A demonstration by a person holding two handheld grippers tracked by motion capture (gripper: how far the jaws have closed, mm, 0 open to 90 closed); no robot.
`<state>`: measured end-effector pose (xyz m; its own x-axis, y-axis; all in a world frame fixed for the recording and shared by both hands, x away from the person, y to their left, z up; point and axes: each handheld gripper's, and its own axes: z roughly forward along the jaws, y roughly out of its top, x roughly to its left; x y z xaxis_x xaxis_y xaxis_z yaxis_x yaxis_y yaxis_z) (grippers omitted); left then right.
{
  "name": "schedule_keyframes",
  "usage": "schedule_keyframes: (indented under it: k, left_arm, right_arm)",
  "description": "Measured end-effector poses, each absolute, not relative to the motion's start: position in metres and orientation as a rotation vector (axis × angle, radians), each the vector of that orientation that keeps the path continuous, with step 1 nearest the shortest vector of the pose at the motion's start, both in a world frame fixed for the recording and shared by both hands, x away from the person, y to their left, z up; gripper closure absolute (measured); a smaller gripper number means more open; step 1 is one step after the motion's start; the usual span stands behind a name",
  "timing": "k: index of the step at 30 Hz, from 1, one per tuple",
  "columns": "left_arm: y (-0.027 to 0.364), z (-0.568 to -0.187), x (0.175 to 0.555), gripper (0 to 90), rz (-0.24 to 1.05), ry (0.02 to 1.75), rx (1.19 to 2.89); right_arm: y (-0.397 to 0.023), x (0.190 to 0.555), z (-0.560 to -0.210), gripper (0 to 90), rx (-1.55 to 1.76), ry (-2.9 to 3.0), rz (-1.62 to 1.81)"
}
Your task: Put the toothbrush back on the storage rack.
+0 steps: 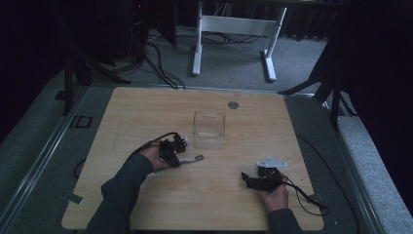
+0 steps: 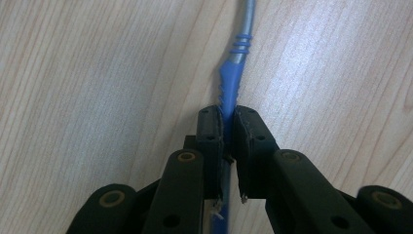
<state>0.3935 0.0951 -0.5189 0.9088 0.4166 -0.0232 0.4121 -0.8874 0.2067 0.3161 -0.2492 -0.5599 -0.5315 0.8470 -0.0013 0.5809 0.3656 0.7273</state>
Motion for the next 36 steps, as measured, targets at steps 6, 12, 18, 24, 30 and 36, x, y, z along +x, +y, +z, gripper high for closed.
schedule_keyframes:
  k: [6, 12, 18, 24, 30, 36]
  left_arm:
    - [0.095, -0.519, 0.394, 82.1, 0.033, 0.629, 2.865]
    - [0.096, -0.518, 0.395, 82.5, 0.027, 0.642, 2.859]
    - [0.099, -0.512, 0.395, 82.5, 0.051, 0.665, 2.829]
    - [0.103, -0.503, 0.393, 82.5, 0.081, 0.683, 2.795]
    - [0.106, -0.498, 0.393, 82.5, 0.093, 0.692, 2.776]
    - [0.107, -0.492, 0.390, 82.4, 0.107, 0.681, 2.754]
  right_arm:
    - [-0.249, 0.316, -0.560, 21.3, 1.248, 2.256, 0.972]
    - [-0.249, 0.316, -0.560, 21.3, 1.247, 2.256, 0.972]
    - [-0.249, 0.316, -0.560, 21.3, 1.247, 2.256, 0.972]
    - [-0.249, 0.316, -0.560, 21.3, 1.247, 2.256, 0.972]
    - [-0.249, 0.316, -0.560, 21.3, 1.246, 2.256, 0.973]
    - [-0.249, 0.316, -0.560, 21.3, 1.246, 2.256, 0.972]
